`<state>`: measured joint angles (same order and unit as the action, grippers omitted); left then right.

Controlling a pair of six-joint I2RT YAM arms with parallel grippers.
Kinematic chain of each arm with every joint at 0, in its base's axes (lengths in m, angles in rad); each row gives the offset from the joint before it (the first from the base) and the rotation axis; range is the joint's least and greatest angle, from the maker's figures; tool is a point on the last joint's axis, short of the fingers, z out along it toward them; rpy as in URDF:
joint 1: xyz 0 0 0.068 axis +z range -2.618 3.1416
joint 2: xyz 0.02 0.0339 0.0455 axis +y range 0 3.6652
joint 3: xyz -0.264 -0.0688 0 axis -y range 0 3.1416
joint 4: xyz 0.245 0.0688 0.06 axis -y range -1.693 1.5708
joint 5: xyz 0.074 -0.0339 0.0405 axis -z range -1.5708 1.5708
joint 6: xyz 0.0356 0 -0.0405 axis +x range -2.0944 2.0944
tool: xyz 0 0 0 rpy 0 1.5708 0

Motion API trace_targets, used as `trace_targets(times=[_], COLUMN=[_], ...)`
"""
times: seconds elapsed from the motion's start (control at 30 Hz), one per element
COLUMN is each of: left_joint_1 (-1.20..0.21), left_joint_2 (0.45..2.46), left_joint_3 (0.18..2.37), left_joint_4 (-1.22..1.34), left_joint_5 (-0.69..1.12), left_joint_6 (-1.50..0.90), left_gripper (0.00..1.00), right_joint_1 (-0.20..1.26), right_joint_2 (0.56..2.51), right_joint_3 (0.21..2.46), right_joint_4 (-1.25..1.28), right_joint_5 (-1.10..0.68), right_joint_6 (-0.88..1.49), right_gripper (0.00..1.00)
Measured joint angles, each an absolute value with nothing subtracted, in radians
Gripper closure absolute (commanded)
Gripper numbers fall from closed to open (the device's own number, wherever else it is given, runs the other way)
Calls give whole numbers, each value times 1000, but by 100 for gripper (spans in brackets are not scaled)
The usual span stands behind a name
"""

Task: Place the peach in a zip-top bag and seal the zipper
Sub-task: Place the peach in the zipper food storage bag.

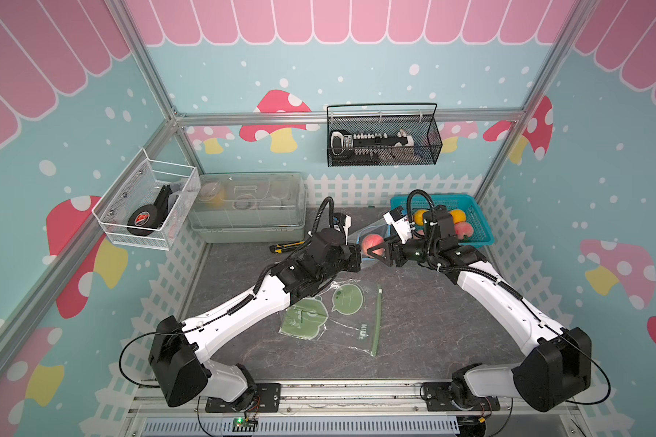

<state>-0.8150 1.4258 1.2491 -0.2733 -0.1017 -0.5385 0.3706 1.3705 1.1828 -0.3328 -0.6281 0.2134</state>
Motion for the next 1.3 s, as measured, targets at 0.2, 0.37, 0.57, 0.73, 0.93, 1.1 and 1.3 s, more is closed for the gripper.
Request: trace_targets(times=[0.2,0.37,0.57,0.73,0.93,1.1,1.3], left_joint_1=[-815,-815,-815,-815,-815,-815,-815], left_joint_2=[1426,1426,1426,1426,1426,1426,1425], left_joint_3=[1252,1252,1252,1252,1252,1252,1252], left_joint_4=[-273,-273,-273,-273,-273,-273,-273], left_joint_5=[-73,-60,-59,-60,-60,-68,-71], left_joint_6=[-538,-537,-535,-534,-534,-534,-534], left_gripper=[100,100,100,100,100,100,100], right_joint_1=[400,416,421,421,421,426,400], right_joint_2=[1409,1414,1414,1403,1349,1269,1274], right_joint_3=[1243,1262,1264,1264,1264,1239,1250], right_joint_4=[-386,-408,-426,-426,-421,-380,-403], right_joint_5=[-553,-511,-480,-469,-415,-184,144], right_joint_6=[188,176,163,161,162,198,263], right_gripper=[42,34,27,25,26,26,25])
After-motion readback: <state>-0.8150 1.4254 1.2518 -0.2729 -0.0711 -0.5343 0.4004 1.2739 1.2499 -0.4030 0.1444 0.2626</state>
